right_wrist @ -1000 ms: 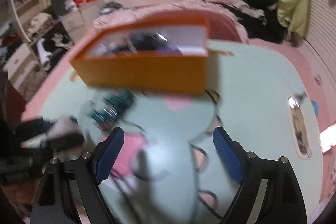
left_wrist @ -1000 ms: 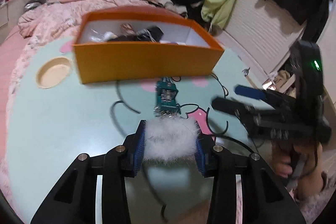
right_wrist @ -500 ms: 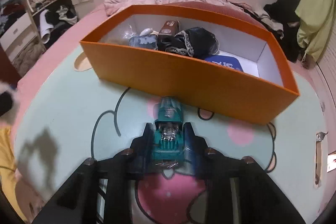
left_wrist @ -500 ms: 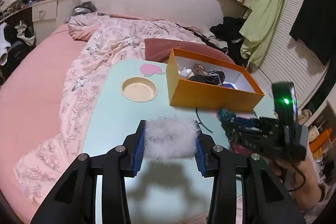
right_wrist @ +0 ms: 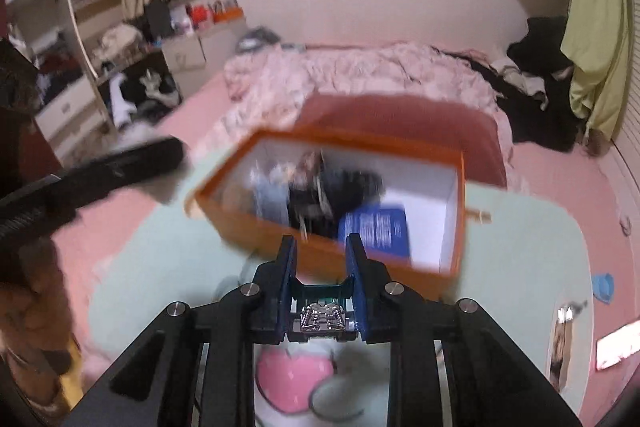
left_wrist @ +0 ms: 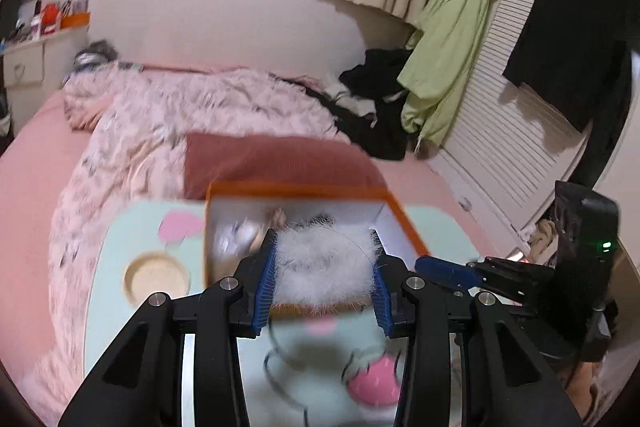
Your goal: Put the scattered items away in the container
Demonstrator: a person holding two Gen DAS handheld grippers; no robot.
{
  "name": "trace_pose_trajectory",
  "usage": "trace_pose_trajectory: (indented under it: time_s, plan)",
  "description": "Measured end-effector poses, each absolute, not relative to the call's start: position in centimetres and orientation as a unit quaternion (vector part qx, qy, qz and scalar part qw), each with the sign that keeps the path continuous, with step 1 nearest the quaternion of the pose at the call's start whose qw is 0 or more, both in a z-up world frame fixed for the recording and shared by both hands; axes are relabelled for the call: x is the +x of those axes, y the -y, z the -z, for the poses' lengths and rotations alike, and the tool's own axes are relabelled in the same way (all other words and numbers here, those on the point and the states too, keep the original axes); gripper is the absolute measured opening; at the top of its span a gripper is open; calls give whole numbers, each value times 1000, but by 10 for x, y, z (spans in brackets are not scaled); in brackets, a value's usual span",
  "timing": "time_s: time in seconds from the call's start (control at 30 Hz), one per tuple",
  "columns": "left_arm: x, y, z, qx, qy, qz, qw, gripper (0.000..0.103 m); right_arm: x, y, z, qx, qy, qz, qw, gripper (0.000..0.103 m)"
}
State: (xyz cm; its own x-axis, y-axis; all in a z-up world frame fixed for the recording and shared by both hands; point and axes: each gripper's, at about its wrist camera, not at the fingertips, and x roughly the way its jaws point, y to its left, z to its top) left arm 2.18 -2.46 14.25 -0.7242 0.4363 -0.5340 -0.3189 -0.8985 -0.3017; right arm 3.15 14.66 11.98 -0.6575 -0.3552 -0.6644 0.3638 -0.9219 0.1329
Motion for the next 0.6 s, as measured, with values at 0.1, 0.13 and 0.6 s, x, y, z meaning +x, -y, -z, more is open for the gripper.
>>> trace_pose_trajectory:
  time_s: [0.1,0.13,0.6]
  plan:
    - [-6,10,-145,-315,85,-922,207,42,7,-154,-139,341,11,920,192,24]
    - [-14,5,-143,-319,79,-922,203,42,-2,-157,-140,337,14,923,185,24]
    - [-24,16,-115,-339,77,-930,121,71,-16,-180,-142,330,25,935,125,64]
